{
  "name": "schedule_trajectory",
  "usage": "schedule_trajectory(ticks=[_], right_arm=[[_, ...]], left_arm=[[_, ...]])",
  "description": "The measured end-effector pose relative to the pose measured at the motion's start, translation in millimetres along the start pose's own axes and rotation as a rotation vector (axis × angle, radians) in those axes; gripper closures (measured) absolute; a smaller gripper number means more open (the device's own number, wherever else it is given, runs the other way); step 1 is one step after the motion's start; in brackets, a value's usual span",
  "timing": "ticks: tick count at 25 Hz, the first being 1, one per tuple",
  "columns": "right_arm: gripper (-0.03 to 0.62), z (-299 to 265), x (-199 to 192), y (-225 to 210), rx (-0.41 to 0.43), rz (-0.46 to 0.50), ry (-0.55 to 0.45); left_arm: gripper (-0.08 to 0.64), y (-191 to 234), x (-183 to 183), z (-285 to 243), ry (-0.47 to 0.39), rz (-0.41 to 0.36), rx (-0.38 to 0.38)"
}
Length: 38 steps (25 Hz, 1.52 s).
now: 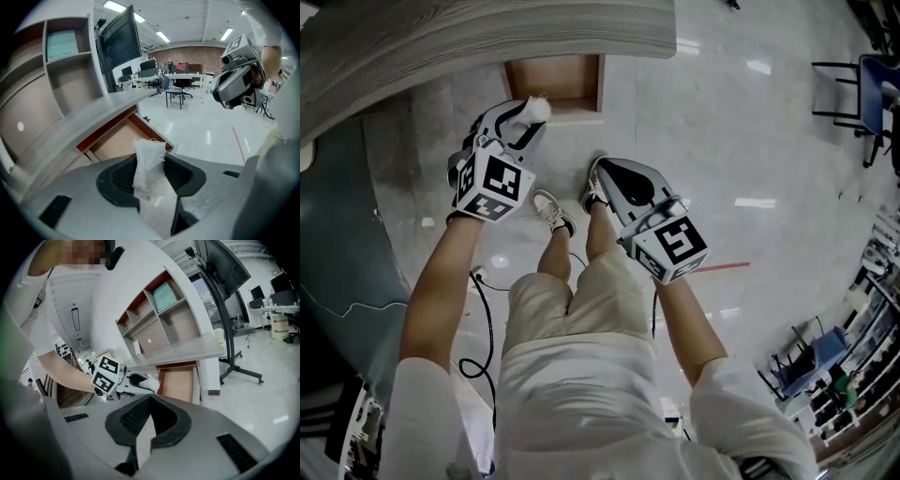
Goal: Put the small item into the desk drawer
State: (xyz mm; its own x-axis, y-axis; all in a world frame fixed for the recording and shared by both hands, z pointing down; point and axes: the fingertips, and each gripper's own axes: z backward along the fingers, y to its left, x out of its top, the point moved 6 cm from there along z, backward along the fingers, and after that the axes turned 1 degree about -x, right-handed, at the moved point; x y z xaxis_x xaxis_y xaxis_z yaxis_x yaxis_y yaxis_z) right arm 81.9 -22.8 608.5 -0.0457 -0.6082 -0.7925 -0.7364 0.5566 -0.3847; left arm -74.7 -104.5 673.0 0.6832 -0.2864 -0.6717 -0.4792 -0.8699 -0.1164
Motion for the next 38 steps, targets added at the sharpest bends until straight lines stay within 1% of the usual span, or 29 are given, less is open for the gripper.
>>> schedule_trajectory(ticks=[2,8,13,17,21,24,29,38], right_arm=[[0.594,0,-2,-1,0.005,0.002,0.013],[0.594,4,-9,3,0.001,-0.004,0.039],[0.594,1,-11,-8,0.004,-0.004,0.046],[0.594,-3,-6,-4,0.007,-0.007,0.046],[0.594,-2,-6,-4,0.006,-0.014,0.053],[0.594,1,-10,-17,0.005,-0.022,0.066],[0.594,8,-21,-54,0.001,-0.038,0.089],[0.594,10,-20,-72,0.018,-0.051,0.104]], left_arm=[[0.402,2,0,-7,0.023,-0.012,-0.01],[0.401,4,-2,-21,0.109,-0.081,-0.037],[0.401,3,-2,-46,0.19,-0.147,-0.075],[0.402,9,-8,-48,0.245,-0.144,-0.093],[0.4,6,-13,-55,0.304,-0.137,-0.124],[0.4,3,-13,-73,0.339,-0.149,-0.144],[0.4,1,-6,-112,0.385,-0.164,-0.16],[0.4,-1,-2,-141,0.468,-0.194,-0.169]])
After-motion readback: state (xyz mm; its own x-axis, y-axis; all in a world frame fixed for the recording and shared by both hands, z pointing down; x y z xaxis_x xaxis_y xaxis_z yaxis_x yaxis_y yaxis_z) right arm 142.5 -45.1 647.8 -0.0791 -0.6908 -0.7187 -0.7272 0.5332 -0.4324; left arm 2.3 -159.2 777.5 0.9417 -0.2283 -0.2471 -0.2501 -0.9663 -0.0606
